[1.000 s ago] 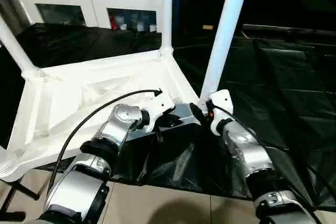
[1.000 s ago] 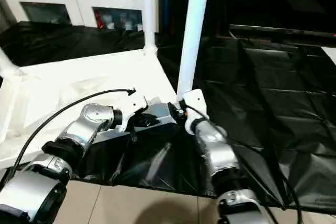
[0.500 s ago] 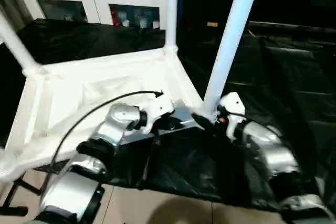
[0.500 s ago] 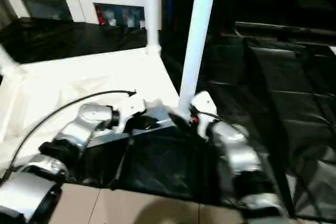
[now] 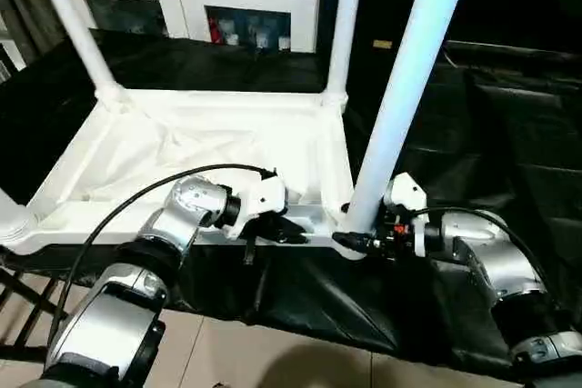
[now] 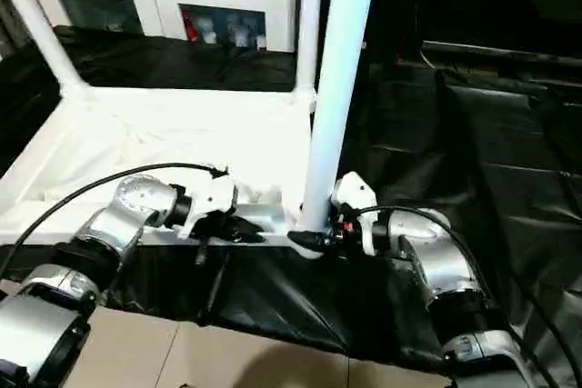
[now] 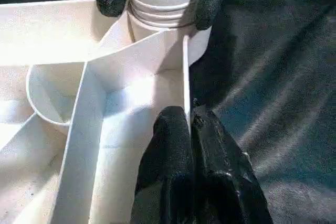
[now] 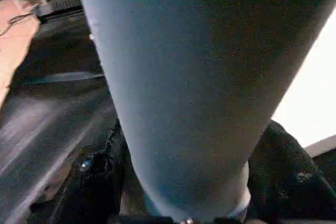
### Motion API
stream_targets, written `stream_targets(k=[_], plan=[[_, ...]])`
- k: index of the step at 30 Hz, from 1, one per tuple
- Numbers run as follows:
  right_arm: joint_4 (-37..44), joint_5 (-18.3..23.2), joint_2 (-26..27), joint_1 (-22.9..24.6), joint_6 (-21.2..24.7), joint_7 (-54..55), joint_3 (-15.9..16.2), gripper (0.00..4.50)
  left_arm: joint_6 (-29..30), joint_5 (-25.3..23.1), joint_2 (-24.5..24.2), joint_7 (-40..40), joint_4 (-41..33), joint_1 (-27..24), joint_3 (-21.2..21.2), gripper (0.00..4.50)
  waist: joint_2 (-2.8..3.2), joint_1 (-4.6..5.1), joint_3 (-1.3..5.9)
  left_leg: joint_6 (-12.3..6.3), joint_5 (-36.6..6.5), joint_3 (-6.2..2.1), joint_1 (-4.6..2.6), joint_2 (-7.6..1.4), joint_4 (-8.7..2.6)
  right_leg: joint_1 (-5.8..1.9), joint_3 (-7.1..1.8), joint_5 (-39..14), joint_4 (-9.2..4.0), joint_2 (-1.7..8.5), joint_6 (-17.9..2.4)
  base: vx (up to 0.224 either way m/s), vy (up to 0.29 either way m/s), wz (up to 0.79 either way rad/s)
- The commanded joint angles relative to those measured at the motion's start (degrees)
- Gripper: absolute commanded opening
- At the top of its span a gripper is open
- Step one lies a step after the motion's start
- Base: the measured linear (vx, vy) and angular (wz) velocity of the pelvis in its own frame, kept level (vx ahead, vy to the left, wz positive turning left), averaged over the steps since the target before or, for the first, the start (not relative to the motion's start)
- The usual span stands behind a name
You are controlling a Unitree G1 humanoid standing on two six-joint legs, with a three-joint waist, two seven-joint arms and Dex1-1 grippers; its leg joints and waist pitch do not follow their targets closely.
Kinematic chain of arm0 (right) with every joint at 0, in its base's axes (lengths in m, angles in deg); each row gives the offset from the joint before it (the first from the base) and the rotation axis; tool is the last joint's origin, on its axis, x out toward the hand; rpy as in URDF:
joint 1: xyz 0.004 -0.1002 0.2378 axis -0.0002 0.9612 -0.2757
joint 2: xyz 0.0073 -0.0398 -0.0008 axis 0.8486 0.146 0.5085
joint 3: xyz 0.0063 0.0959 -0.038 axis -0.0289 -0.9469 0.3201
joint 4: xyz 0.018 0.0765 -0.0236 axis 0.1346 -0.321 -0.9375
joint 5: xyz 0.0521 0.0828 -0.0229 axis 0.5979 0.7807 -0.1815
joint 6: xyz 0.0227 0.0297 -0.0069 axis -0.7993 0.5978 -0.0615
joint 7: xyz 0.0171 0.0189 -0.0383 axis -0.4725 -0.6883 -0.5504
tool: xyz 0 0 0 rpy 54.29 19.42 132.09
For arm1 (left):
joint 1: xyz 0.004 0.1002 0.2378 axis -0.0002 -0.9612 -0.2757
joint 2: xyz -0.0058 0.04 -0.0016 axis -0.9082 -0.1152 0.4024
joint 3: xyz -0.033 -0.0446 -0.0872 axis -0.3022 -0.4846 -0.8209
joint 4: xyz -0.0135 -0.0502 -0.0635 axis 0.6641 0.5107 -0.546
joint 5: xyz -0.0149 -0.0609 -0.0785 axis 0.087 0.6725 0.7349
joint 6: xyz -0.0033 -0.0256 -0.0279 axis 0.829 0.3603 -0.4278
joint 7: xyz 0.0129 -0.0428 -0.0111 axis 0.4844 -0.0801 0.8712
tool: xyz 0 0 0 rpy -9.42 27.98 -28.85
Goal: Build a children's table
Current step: Rotate leg to tighten
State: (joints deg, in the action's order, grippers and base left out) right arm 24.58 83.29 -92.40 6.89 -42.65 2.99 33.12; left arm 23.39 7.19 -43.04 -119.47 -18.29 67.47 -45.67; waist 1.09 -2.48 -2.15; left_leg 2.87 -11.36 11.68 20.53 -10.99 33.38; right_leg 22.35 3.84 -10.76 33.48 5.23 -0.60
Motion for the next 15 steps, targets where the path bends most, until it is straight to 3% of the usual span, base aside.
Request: stream_targets(k=[1, 7, 8, 10, 11, 12, 14, 15], plan=[[1.2, 0.4, 1.1, -0.1, 0.6, -4.8, 4.8, 2.72, -0.1, -1.8, 0.6, 1.0, 1.4, 0.5, 1.8, 0.00, -0.66, -0.05, 2.99, -4.65, -10.4, -0.96, -0.43, -2.88, -3.80, -2.48, -2.49, -7.7, -3.13, 3.54, -15.6, 0.000, 0.000, 0.00], [1.9, -0.1, 1.9, 1.0, 0.9, -3.1, 4.5, 2.69, -0.1, -1.9, 0.5, 2.3, 2.8, 0.9, 1.3, 0.00, -0.61, -0.23, 3.04, -4.75, -10.0, -0.97, -0.45, -2.83, -3.73, -2.46, -2.42, -7.8, -3.13, 3.49, -15.5, 0.000, 0.000, 0.00], [1.8, -0.5, 2.4, 1.2, 1.0, -1.3, 4.2, 2.69, 0.2, -2.2, 0.7, 3.9, 3.0, 1.1, 1.2, 0.00, -0.20, -0.30, 2.93, -4.41, -10.6, -1.01, -0.49, -2.85, -3.82, -2.39, -2.44, -8.7, -3.23, 3.54, -15.4, 0.000, 0.000, 0.00], [0.6, -1.9, 3.8, 1.2, 0.0, 3.8, 3.2, 2.69, 1.6, -2.2, 1.5, 6.8, 3.5, 1.3, 0.7, 0.00, -0.40, -0.16, 2.82, -3.98, -11.3, -0.94, -0.57, -2.86, -3.91, -2.24, -2.47, -9.5, -3.40, 3.45, -15.2, 0.000, 0.000, 0.00], [-1.1, -3.8, 5.4, 1.1, -1.3, 10.3, 2.1, 2.68, 2.9, -2.1, 2.5, 10.0, 3.9, 1.7, 0.0, 0.00, -0.44, 0.10, 2.38, -2.58, -14.9, -1.06, -0.76, -2.72, -4.27, -2.02, -2.44, -15.6, -4.04, 3.49, -14.0, 0.000, 0.000, 0.00], [-1.1, -3.8, 5.4, 1.1, -1.3, 10.3, 2.1, 2.68, 2.9, -2.1, 2.5, 10.0, 3.9, 1.7, 0.0, 0.00, -0.44, 0.10, 2.38, -2.58, -14.9, -1.06, -0.76, -2.72, -4.27, -2.02, -2.44, -15.6, -4.04, 3.49, -14.0, 0.000, 0.000, 0.00], [-4.1, -5.7, 8.9, 0.5, -0.9, 22.5, -0.5, 2.67, 4.8, -2.0, 4.9, 15.2, 3.8, 1.8, -0.8, 0.00, -0.53, 0.90, 2.05, -0.01, -19.5, -1.50, -1.42, -2.50, -4.43, -1.29, -2.54, -26.5, -5.08, 3.79, -11.2, 0.000, 0.000, 0.00], [-4.5, -6.0, 9.6, 0.4, -0.7, 24.9, -1.0, 2.67, 5.2, -2.0, 5.5, 16.5, 3.8, 1.8, -1.0, 0.00, -0.59, 1.24, 1.98, 0.55, -20.5, -1.83, -1.38, -2.37, -4.55, -1.27, -2.41, -29.9, -5.46, 3.76, -9.5, -0.053, 0.002, -0.02]])
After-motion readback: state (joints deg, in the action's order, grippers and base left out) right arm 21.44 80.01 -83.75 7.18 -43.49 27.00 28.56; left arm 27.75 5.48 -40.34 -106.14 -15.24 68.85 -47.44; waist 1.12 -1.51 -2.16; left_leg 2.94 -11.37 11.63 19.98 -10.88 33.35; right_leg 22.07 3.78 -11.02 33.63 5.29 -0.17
